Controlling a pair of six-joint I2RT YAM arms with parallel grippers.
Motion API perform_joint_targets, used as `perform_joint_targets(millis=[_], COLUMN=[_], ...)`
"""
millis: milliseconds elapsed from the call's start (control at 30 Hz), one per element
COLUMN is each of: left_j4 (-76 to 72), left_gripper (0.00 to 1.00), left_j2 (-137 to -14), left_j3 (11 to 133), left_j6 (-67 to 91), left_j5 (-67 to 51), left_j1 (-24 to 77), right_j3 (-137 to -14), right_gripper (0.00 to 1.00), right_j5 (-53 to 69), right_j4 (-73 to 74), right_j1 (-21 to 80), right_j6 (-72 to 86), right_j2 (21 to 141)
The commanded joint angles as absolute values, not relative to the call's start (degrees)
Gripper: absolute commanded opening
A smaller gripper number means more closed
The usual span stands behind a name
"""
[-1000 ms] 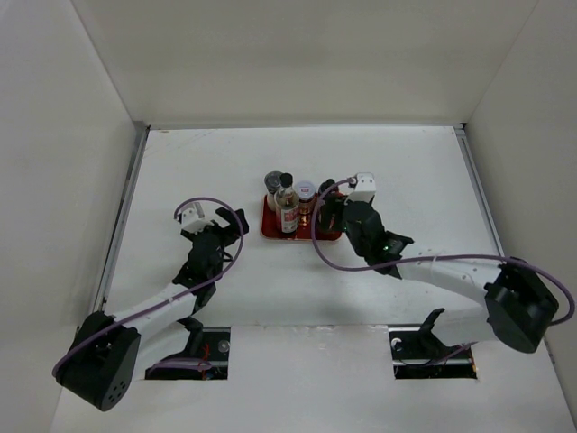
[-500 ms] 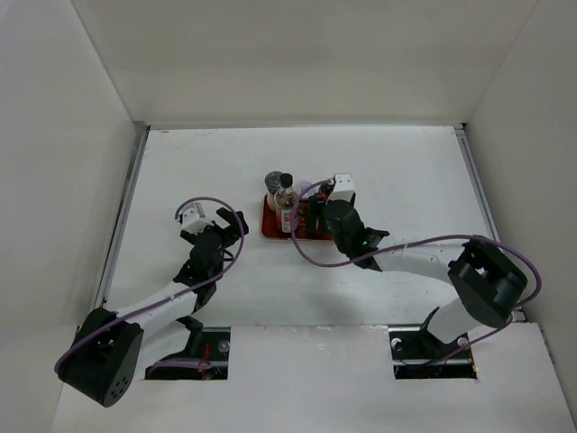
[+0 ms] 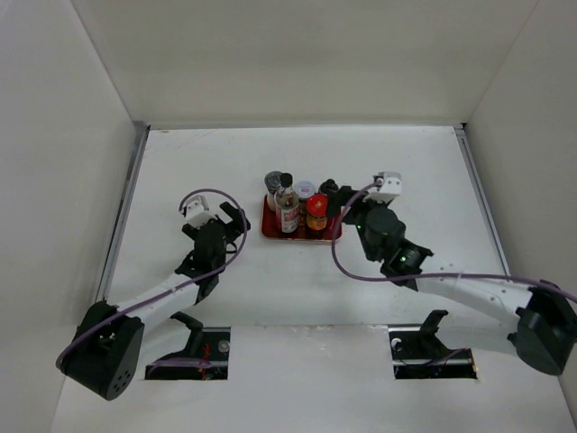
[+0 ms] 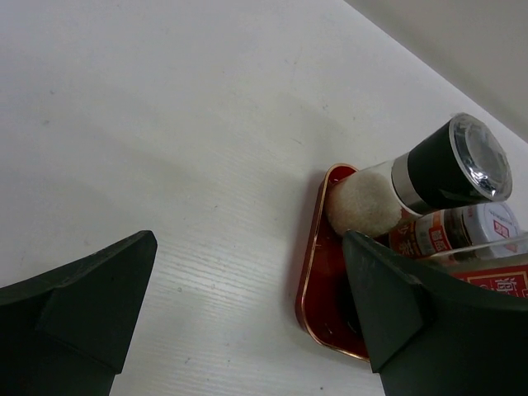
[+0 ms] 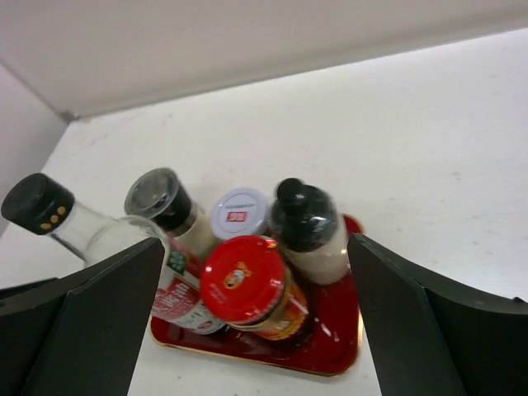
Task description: Organize the condiment bottles
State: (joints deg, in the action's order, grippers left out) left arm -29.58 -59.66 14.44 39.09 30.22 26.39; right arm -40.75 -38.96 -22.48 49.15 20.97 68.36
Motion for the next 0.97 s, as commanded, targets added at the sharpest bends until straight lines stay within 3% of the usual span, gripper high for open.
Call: perform_joint_targets(millis=[0,267,533,933], left_j4=[-26.6,-8.0,-2.7,-1.7], left_gripper=[1.00,1.00,1.00,1.00], left_j2=[-62.0,-63.0,-59.1,-49.6], left_j3=[19.1,31.0,34.3,32.2], left_j6=[38.7,38.8,38.3,37.7], left_j5=[29.1,28.5,28.9,33.4], left_j1=[27.0,27.6,31.5,37.9], right_j3=[-33.9,-22.1,-21.9,-22.9], right_gripper=[1.00,1.00,1.00,1.00], right_j5=[-45.9,-45.9,-38.0,-37.1], right_j4=[-22.7,-12.2,-8.1,-10.3], right_j1=[47.3,39.0,35.3,38.1], right_j6=[23.4,34.7,40.1,38.1], right_j2=[61.4,47.9,48.3,51.9])
